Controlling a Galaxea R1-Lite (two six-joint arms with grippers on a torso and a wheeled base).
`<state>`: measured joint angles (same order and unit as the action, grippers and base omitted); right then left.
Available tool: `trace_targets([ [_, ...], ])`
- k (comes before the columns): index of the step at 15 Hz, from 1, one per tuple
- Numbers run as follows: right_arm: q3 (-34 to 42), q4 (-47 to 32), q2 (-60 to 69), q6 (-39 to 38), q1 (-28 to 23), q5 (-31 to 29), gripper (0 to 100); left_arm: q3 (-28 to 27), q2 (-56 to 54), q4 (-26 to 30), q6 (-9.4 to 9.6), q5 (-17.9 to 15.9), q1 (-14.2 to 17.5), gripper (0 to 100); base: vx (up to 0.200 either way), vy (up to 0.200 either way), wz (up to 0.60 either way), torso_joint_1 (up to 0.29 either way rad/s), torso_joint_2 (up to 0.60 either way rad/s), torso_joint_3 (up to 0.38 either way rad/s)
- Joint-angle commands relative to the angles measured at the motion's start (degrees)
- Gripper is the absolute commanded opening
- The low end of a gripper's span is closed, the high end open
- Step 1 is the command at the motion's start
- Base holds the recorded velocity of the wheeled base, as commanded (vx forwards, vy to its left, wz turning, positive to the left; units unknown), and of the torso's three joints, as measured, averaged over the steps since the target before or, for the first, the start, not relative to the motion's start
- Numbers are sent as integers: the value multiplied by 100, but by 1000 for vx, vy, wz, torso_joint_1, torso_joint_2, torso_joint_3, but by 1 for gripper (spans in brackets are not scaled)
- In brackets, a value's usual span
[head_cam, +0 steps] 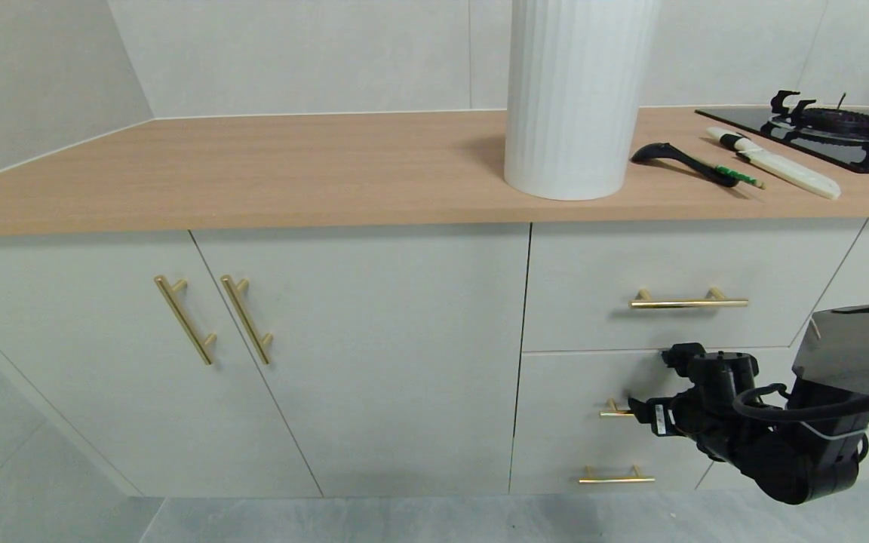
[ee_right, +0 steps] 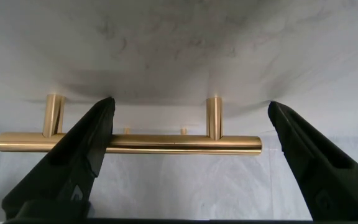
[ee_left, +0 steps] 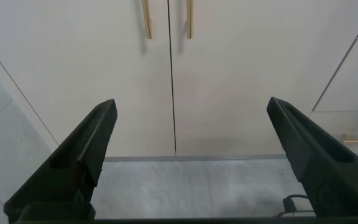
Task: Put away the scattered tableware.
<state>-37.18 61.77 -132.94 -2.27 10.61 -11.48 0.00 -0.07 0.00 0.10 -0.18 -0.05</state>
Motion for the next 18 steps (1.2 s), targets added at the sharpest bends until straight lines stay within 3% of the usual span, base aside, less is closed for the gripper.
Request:
trace_targets([
  [1, 9, -33, 5, 7, 3, 6, 100, 0, 7, 0, -1, 1, -4, 100, 0, 0, 0, 0, 0, 0],
  [14, 273, -51, 242, 60, 12, 41, 100, 0, 7, 0, -1, 1, -4, 100, 0, 0, 0, 0, 0, 0],
  [18, 369, -860, 1139, 148, -6, 182, 100, 0, 7, 0, -1, 1, -4, 100, 0, 0, 0, 0, 0, 0],
])
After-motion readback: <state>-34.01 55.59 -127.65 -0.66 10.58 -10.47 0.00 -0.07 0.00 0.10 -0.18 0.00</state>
